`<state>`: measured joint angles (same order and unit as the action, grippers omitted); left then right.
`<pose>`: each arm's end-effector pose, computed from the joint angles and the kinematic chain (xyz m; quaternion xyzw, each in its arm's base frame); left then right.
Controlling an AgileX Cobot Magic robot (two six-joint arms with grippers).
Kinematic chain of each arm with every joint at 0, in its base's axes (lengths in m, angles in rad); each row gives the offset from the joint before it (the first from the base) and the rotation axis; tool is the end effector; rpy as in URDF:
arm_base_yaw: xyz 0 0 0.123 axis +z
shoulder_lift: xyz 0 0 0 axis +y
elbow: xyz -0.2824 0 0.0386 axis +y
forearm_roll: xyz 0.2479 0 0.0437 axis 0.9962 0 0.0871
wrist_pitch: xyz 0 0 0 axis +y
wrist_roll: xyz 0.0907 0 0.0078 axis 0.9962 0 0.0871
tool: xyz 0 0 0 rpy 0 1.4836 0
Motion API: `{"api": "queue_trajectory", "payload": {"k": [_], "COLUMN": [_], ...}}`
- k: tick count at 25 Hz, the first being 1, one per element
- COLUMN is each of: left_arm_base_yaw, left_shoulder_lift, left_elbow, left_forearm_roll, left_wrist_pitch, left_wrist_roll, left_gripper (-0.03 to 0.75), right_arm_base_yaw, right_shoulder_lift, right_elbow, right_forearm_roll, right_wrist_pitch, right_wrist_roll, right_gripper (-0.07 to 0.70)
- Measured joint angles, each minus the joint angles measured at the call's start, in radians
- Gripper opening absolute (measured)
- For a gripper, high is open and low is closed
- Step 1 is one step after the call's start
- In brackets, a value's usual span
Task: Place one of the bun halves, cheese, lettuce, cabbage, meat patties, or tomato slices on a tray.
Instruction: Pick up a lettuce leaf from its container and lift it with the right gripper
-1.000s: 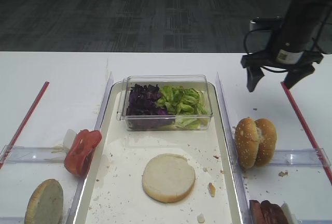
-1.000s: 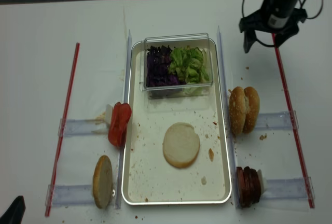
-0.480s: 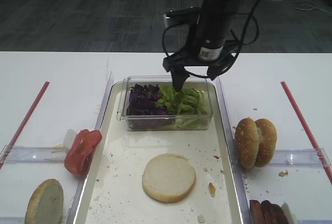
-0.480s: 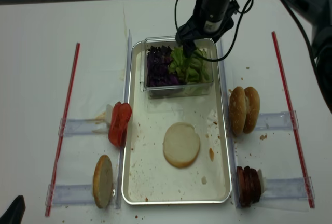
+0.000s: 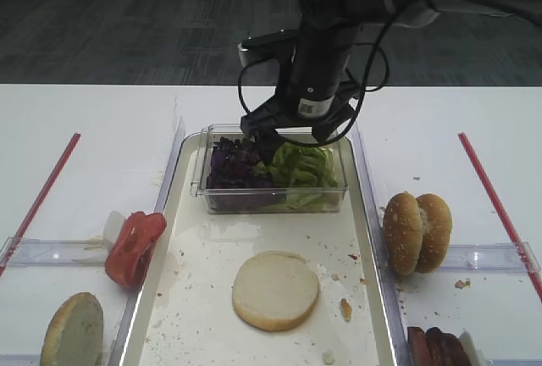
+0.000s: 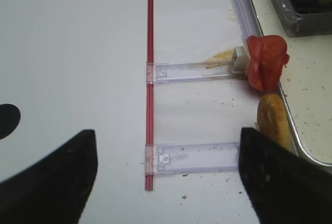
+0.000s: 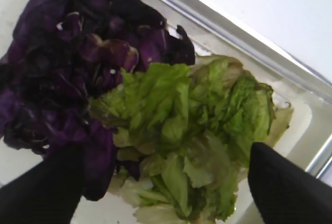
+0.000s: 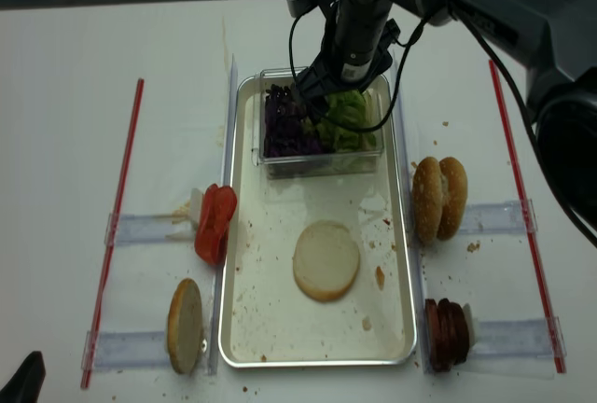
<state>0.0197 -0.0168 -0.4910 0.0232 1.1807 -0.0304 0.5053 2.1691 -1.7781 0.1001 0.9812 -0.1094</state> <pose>-0.0119 0.0017 0.2652 -0.0233 0.8808 0.0090 0.4729 0.4010 0.2305 0.1935 -0.2785 0.9488 0.0722 0.1306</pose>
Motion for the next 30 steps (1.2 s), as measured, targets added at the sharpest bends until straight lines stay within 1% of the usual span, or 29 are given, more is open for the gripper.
{"api": "queue_trajectory", "payload": {"k": [2,7,11,16,21,23,26,27,28,30], "left_arm_base_yaw": [0.0,0.0,0.0,0.0,0.0,0.0,0.0,0.0,0.0,0.0], "left_shoulder_lift": [0.0,0.0,0.0,0.0,0.0,0.0,0.0,0.0,0.0,0.0], "left_elbow": [0.0,0.0,0.0,0.0,0.0,0.0,0.0,0.0,0.0,0.0], "left_forearm_roll": [0.0,0.0,0.0,0.0,0.0,0.0,0.0,0.0,0.0,0.0], "left_wrist_pitch": [0.0,0.0,0.0,0.0,0.0,0.0,0.0,0.0,0.0,0.0], "left_wrist_roll": [0.0,0.0,0.0,0.0,0.0,0.0,0.0,0.0,0.0,0.0], "left_gripper": [0.55,0.55,0.55,0.55,0.55,0.55,0.55,0.55,0.55,0.55], "right_arm_base_yaw": [0.0,0.0,0.0,0.0,0.0,0.0,0.0,0.0,0.0,0.0], "right_shoulder_lift": [0.011,0.033,0.057,0.068,0.068,0.068,0.068,0.068,0.068,0.068], "right_elbow": [0.0,0.0,0.0,0.0,0.0,0.0,0.0,0.0,0.0,0.0], "right_forearm_roll": [-0.002,-0.004,-0.006,-0.014,-0.038,-0.041,-0.042,-0.042,-0.042,-0.042], "right_wrist_pitch": [-0.017,-0.047,-0.051,-0.06,-0.065,-0.065,-0.065,-0.065,-0.065,-0.065], "right_wrist_roll": [0.0,-0.002,-0.002,-0.002,-0.002,-0.002,-0.002,-0.002,-0.002,-0.002], "right_gripper": [0.638,0.547,0.507,0.418,0.298,0.231,0.09,0.063,0.047,0.041]}}
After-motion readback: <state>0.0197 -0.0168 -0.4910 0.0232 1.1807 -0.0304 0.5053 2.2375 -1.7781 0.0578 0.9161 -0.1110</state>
